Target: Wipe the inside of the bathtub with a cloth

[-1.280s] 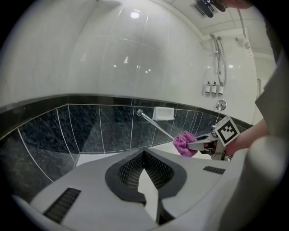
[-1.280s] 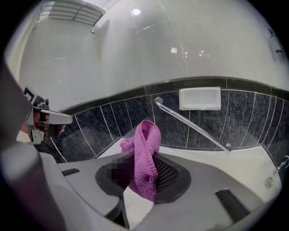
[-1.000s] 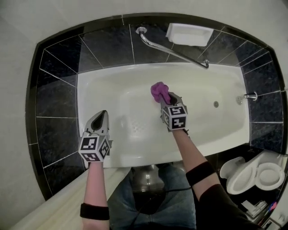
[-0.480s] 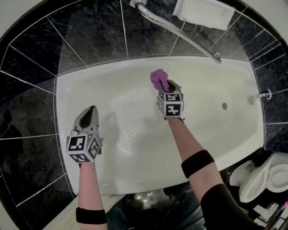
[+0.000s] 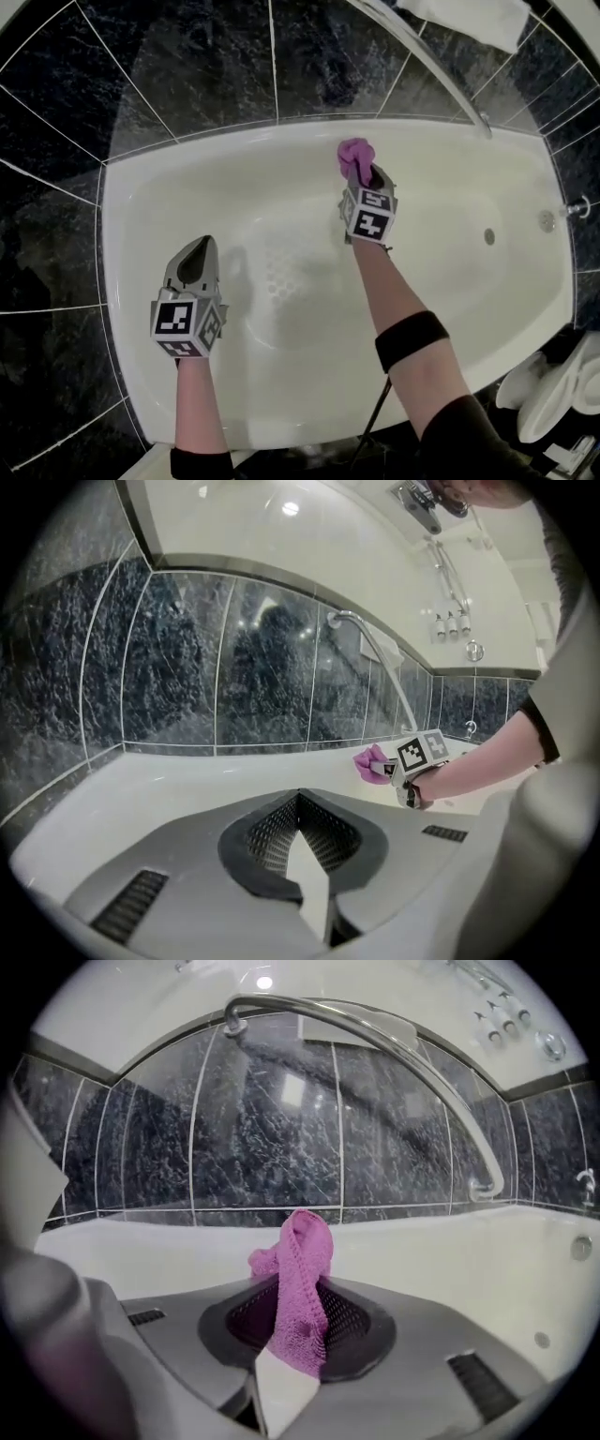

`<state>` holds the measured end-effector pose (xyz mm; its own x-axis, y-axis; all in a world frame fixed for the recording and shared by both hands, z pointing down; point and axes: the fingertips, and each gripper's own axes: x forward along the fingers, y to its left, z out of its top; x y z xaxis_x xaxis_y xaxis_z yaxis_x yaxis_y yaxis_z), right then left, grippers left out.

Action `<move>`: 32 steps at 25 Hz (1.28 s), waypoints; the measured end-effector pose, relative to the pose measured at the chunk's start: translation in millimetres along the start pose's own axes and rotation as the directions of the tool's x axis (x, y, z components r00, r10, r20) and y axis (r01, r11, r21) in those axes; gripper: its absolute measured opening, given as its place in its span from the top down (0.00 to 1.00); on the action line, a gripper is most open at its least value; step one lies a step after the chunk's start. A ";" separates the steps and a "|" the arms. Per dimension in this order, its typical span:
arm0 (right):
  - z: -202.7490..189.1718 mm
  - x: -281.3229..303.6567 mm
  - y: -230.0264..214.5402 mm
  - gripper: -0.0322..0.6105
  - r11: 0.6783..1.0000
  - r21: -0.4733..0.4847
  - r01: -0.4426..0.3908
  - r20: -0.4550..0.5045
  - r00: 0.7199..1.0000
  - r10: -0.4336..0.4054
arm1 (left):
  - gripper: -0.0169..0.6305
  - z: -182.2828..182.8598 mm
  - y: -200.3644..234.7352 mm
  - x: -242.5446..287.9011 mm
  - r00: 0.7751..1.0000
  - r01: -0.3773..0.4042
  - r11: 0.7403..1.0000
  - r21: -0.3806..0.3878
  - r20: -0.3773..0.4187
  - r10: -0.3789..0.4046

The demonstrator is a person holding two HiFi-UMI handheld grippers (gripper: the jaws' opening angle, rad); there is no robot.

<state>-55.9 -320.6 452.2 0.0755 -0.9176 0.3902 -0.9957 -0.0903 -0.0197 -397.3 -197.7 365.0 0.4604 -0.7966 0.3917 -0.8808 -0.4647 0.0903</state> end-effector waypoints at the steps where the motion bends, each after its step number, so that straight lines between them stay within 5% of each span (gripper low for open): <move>1: -3.5 7.0 -5.2 0.76 1.000 0.015 0.019 0.004 1.000 -0.019 | 0.98 -1.6 3.8 2.8 1.000 -0.004 1.000 -0.002 0.009 0.004; 13: -9.1 56.4 63.0 0.78 1.000 -0.022 -0.006 0.038 0.999 0.006 | 0.98 -5.1 58.0 -13.5 0.995 -0.069 0.997 -0.031 0.071 0.071; 20: -11.6 54.1 197.9 0.78 0.976 -0.110 -0.188 0.060 0.979 0.195 | 0.98 -22.7 76.5 -26.1 0.991 -0.104 0.995 0.002 0.082 0.103; 26: 1.2 38.0 327.6 0.79 0.912 -0.180 -0.367 0.078 0.919 0.386 | 0.98 -39.1 92.5 -38.5 0.988 -0.138 0.990 -0.010 0.069 0.138; 32: -6.4 22.7 455.0 0.79 0.778 -0.248 -0.577 -0.004 0.804 0.594 | 0.98 -18.4 134.4 -67.0 0.965 -0.230 0.972 -0.053 0.118 0.234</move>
<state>-507.6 -380.0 458.0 -0.5315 -0.7900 0.3058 -0.8319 0.5548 -0.0124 -548.6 -199.6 367.8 0.2508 -0.9233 0.2908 -0.9676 -0.2483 0.0461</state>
